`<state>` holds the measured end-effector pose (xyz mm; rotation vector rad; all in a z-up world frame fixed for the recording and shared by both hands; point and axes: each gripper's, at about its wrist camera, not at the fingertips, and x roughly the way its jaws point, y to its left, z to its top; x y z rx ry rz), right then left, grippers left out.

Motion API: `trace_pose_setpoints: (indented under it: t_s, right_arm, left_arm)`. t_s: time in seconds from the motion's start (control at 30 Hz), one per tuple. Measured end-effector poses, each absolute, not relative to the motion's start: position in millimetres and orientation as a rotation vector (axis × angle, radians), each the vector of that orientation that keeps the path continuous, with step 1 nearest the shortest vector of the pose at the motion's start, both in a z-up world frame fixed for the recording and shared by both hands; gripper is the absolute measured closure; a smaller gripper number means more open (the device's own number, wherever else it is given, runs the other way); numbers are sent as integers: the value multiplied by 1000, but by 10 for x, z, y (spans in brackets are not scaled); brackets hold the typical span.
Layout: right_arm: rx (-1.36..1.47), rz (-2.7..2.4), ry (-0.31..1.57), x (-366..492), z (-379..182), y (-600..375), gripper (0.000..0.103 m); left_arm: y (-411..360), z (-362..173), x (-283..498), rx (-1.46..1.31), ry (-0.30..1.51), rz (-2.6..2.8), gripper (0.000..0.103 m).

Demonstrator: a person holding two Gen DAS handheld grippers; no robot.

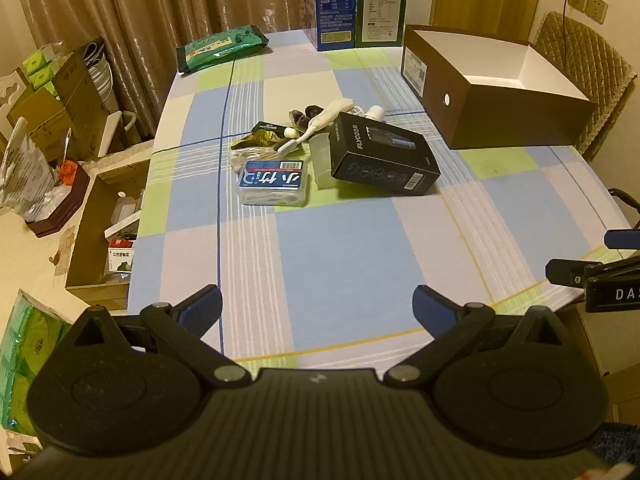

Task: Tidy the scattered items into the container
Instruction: 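Move both tools toward the black FLYCO box on the table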

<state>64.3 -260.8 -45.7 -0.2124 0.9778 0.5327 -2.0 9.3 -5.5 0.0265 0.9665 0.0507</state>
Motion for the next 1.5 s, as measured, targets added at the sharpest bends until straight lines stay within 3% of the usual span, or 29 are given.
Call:
trace_pose_setpoints:
  t_s: [1.5]
  right_arm:
    - [-133, 720, 874, 696, -360, -2187, 2]
  left_arm:
    - [478, -48, 113, -10, 951, 79, 3]
